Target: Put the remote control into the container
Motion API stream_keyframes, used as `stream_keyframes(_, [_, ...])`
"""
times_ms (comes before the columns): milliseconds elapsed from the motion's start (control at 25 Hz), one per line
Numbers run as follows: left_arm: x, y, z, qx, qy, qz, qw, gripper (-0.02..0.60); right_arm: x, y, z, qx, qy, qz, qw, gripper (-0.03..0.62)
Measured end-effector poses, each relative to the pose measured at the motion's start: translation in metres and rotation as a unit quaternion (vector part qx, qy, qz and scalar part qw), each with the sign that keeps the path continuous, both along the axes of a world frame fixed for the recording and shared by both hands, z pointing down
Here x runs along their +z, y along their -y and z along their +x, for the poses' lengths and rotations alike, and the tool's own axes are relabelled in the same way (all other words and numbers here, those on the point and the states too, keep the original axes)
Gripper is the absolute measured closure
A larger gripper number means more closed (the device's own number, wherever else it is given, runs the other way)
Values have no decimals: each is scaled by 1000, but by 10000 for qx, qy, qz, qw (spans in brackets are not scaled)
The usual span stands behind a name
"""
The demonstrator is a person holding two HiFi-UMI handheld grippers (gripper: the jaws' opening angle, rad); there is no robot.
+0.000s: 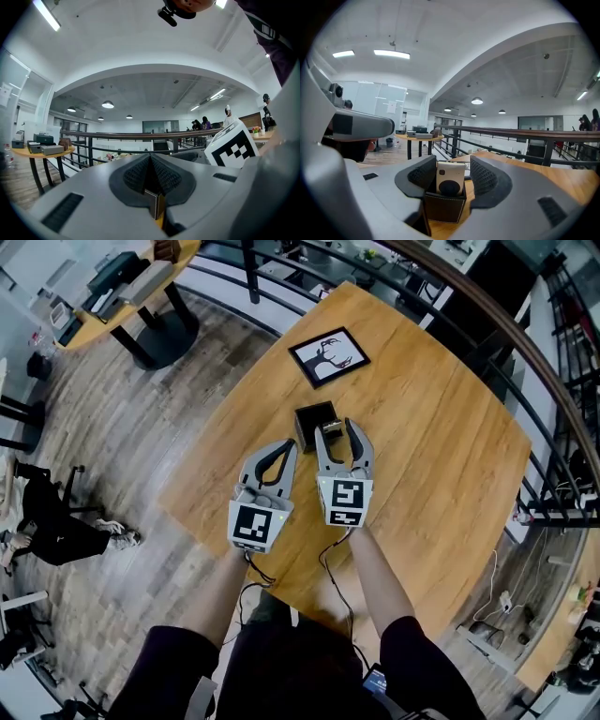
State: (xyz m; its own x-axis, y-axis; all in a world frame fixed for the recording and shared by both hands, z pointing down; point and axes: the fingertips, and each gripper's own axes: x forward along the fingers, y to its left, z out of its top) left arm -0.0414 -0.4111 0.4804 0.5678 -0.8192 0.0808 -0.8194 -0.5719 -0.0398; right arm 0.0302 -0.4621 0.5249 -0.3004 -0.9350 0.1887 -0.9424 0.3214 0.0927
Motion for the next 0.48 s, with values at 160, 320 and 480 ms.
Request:
stream_keyframes(160, [2, -6, 2, -3, -7, -10, 10000, 572, -7, -19, 5, 26, 177, 53, 9998, 372])
stream_keyframes(320, [0, -12, 4, 18, -12, 5, 10000, 572, -24, -40, 3, -5, 315, 196, 9993, 372])
stream_keyframes(480, [-9, -21, 7, 35, -91, 118, 9999, 572, -44, -59, 0, -110, 446, 325, 9984, 372])
